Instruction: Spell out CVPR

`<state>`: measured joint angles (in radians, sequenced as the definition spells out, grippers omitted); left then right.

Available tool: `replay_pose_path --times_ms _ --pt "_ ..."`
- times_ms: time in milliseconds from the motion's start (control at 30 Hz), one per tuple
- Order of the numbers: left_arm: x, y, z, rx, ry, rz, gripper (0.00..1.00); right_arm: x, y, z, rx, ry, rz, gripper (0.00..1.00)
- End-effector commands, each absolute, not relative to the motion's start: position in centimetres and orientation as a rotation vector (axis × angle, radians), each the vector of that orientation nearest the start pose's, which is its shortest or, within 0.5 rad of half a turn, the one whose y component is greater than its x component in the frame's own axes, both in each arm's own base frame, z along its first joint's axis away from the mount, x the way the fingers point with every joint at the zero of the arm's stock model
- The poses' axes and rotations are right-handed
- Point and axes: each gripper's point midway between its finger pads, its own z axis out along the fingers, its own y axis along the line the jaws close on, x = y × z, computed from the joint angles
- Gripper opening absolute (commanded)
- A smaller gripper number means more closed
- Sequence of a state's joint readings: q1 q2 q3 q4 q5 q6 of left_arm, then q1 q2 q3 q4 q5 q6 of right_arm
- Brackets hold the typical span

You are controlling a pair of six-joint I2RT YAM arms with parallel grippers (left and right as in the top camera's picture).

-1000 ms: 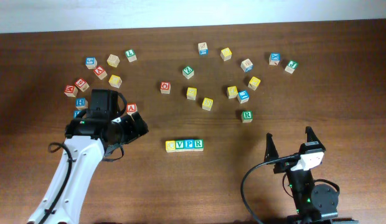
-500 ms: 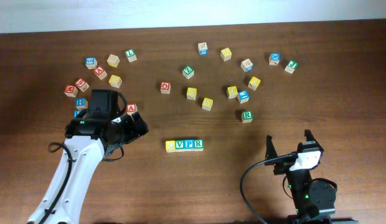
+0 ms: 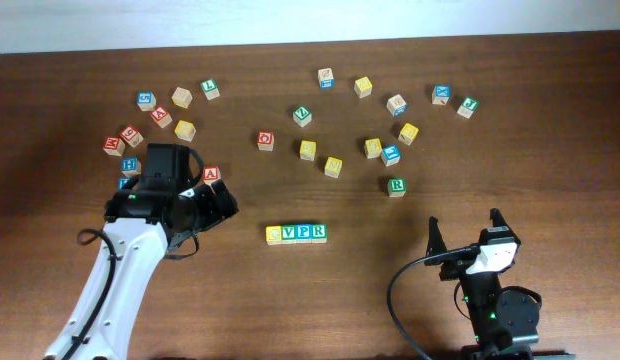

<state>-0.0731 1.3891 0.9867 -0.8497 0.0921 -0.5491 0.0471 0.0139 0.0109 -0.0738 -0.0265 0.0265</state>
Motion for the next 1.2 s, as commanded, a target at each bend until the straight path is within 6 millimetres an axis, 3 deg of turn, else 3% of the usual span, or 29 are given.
replay_pose_path --times_ms 0,233,400,600,767,800,967,1067,1167 --pt "30.0 -3.5 10.9 -0.644 2.747 -0.259 0.99 24.6 1.2 15.6 -0.014 1.648 0.067 0.98" --pt "29.7 -3.4 10.8 -0.647 2.76 -0.252 0.99 24.6 1.2 15.6 -0.014 1.648 0.067 0.98" --pt "29.8 -3.0 11.1 -0.293 2.788 -0.176 0.99 24.6 1.2 15.6 -0.014 1.648 0.067 0.98" --pt "29.7 -3.0 14.2 -0.16 2.54 -0.196 0.99 24.6 1.2 15.6 -0.014 1.648 0.067 0.98" --pt "27.7 -3.8 16.3 0.079 2.232 -0.224 0.99 24.6 1.2 15.6 -0.014 1.648 0.067 0.98" --pt "26.4 -3.6 17.0 0.097 2.133 -0.201 0.99 24.6 1.2 15.6 -0.014 1.648 0.067 0.98" --pt "23.3 -3.1 17.7 0.097 1.915 -0.172 0.99 24.6 1.2 15.6 -0.014 1.648 0.067 0.98" --pt "23.2 -2.8 17.3 0.088 1.825 -0.157 0.99 24.6 1.2 15.6 -0.014 1.648 0.067 0.98" --pt "23.8 -2.3 18.1 0.078 1.691 -0.133 0.99 24.6 1.2 15.6 -0.014 1.648 0.067 0.98"
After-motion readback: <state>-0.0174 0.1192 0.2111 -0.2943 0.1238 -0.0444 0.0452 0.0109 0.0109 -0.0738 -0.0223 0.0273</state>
